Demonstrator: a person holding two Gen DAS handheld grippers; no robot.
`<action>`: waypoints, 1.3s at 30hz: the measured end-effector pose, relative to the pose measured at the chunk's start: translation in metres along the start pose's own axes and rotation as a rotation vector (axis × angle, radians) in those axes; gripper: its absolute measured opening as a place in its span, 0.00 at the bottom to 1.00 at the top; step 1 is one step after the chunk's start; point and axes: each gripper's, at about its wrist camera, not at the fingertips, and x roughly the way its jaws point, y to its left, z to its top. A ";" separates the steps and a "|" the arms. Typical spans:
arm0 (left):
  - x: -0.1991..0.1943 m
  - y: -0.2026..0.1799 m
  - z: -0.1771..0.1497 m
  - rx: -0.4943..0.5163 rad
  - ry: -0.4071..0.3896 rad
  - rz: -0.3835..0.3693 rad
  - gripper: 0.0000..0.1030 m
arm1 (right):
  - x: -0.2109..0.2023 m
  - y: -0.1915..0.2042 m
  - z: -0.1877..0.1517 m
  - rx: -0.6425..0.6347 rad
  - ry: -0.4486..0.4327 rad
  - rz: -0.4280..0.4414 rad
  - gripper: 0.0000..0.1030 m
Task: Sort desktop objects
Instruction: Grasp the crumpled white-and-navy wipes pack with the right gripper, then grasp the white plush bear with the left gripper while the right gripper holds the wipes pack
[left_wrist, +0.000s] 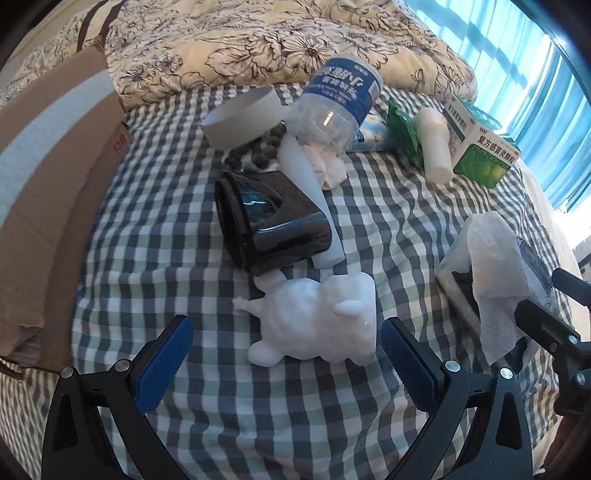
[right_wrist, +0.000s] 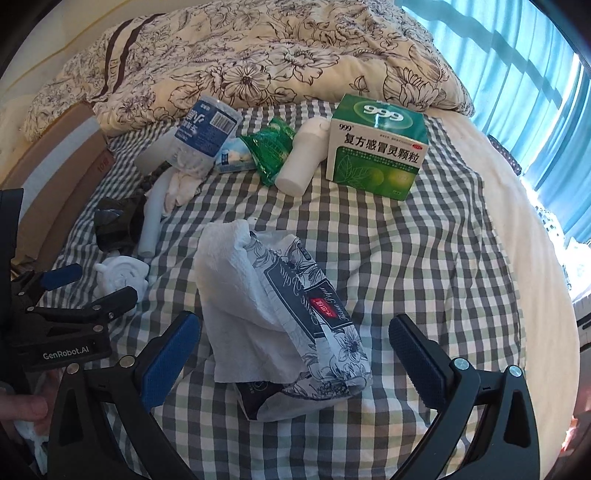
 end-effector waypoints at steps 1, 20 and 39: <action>0.002 -0.001 0.000 0.002 0.001 -0.003 1.00 | 0.002 0.000 0.000 0.001 0.003 -0.002 1.00; 0.015 0.000 0.008 -0.034 -0.042 -0.026 0.88 | 0.031 0.000 -0.003 0.005 0.049 -0.006 0.94; -0.006 -0.002 0.002 -0.048 -0.081 -0.070 0.80 | 0.012 -0.005 -0.008 0.018 0.029 0.025 0.29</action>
